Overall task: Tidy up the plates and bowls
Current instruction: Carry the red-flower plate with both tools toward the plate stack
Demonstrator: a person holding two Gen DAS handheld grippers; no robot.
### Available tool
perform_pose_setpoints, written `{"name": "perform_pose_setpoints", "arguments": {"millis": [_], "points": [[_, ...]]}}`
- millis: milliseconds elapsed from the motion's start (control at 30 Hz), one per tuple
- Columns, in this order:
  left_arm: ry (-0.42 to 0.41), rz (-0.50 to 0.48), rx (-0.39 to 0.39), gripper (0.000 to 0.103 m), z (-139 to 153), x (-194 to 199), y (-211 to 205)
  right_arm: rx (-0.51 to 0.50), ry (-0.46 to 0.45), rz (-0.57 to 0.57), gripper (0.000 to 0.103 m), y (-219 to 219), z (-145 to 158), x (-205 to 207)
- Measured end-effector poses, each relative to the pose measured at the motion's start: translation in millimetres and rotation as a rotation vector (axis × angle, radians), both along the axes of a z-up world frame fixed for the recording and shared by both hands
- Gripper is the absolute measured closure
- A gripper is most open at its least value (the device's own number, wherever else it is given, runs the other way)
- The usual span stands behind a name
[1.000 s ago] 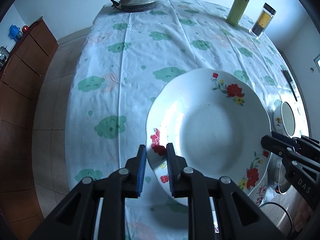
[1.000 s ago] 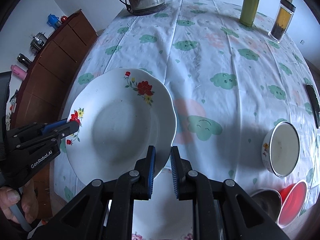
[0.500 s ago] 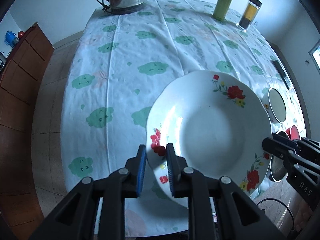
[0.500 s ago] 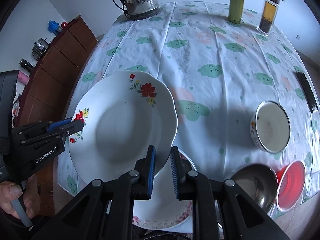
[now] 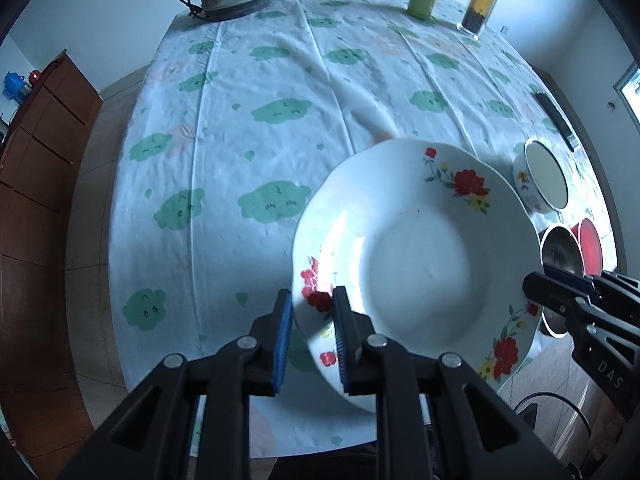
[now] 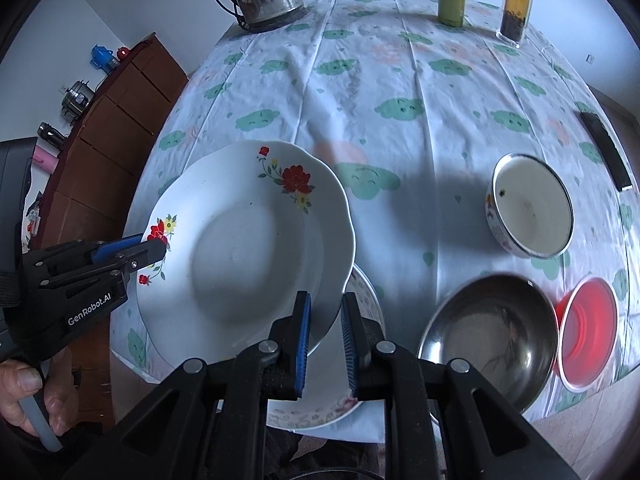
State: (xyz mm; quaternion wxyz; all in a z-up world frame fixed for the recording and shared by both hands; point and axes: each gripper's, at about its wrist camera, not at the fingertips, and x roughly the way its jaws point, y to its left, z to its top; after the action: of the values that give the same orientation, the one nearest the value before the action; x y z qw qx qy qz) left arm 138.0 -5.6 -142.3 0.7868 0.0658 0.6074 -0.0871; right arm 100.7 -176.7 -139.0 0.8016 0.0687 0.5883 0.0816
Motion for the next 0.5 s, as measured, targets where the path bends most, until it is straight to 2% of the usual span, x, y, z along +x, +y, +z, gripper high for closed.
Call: {"name": "perform_pose_setpoints", "arguments": {"millis": [500], "points": [[0.033,-0.027,0.034,0.086,-17,-20,-16,0.013,0.036,-0.015,0.086,-13,-22,-27]]}}
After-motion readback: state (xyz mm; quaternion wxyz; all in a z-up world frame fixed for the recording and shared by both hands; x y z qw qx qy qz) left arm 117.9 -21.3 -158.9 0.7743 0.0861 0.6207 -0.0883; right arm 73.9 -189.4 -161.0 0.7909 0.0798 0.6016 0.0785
